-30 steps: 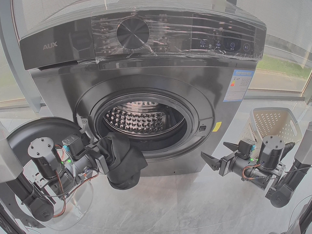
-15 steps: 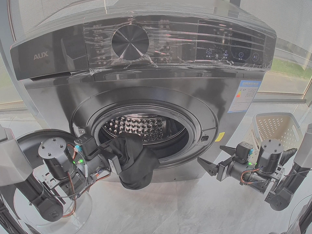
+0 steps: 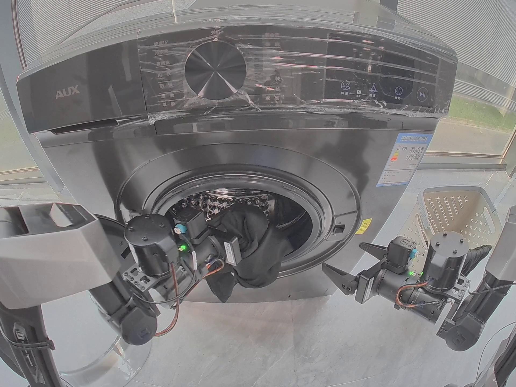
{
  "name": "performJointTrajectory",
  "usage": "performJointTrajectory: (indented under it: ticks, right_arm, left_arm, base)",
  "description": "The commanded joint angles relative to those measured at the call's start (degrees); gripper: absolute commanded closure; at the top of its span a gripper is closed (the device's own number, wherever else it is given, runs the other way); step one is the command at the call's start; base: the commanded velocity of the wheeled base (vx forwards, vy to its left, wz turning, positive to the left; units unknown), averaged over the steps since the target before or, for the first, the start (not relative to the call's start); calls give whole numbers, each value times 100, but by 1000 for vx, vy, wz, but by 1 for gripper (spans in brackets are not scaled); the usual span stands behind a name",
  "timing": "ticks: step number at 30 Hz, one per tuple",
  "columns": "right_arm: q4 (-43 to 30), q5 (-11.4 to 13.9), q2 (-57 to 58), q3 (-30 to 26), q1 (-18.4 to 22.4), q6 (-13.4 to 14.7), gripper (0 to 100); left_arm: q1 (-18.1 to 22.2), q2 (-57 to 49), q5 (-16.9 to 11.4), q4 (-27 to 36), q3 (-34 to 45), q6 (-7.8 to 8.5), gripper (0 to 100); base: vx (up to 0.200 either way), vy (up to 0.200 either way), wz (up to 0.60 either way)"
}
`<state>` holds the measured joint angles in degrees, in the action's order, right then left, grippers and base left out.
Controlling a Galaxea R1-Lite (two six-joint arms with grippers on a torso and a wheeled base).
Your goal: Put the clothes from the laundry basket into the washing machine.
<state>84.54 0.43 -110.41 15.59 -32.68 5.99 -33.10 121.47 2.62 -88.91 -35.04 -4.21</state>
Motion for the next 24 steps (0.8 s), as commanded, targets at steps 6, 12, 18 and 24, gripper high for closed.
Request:
performJointTrajectory:
  ticks: [6,12,18,24]
  right_arm:
    - [1,1,37,5,-54,-1,0]
    - [1,-16,20,-4,-142,8,0]
    - [1,-34,20,-4,-186,8,0]
    - [-17,-34,20,-21,-274,17,0]
  left_arm:
    - [5,1318,28,216,-1199,-19,100]
    - [198,1740,441,734,-2332,25,100]
    - [313,1942,494,1385,-3123,25,100]
    - [427,2294,503,1921,-4117,43,100]
  base:
    - [0,0,0]
    - [0,0,0]
    - [0,0,0]
    - [0,0,0]
